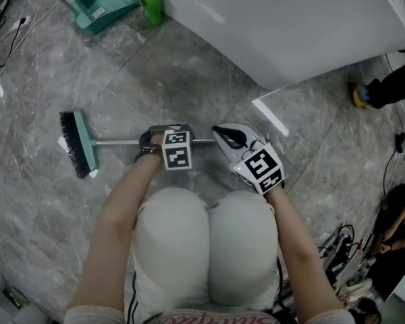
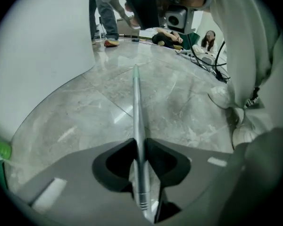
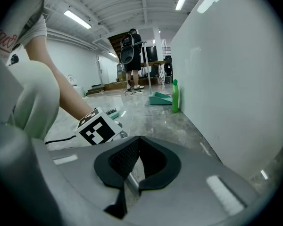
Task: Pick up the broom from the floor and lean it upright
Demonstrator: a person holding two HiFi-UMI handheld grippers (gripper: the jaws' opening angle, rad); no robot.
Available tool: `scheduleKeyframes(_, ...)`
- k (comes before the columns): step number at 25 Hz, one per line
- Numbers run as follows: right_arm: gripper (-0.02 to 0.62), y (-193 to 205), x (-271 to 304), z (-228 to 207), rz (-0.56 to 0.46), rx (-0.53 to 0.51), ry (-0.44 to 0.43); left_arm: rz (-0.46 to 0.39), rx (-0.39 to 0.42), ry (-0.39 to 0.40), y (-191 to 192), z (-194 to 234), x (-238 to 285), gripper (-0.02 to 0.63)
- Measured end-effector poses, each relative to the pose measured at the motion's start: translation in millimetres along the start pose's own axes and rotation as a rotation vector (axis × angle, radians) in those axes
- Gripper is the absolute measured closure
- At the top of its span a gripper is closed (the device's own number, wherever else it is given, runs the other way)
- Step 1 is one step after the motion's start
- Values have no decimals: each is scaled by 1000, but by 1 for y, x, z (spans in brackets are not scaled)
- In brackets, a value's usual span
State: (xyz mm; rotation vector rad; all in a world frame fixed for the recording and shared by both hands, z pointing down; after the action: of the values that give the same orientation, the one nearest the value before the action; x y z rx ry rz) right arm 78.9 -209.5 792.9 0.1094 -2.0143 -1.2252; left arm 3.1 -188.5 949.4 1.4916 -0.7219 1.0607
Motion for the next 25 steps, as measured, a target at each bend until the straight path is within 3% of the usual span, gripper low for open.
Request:
scheduleKeyframes(3, 594, -10, -2, 2, -17, -25, -15, -52, -24, -42, -2, 8, -15, 525)
scheduleKeyframes(12, 594, -69, -18, 4, -134, -103, -47, -270, -146, -316, -16, 56, -102, 525)
scheduleKeyframes(19, 594, -104, -28, -1, -276, -46, -18, -492, -218, -539, -34, 97, -181, 525)
scheduleKeyframes(25, 594, -93, -27, -8, -300, 37, 39, -702, -239, -713, -53, 126, -248, 526)
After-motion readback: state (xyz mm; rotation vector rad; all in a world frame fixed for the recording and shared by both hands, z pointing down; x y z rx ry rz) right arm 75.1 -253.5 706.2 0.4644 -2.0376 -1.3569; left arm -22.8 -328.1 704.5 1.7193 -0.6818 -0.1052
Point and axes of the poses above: the fingertips, and each gripper's own axes: x forward along the fingers, z to its left, y out of its underside, the point moved 5 cm from there along -x, backward along the fingers, and after that the axes turned 10 degrees about x, right-handed, at the moved point
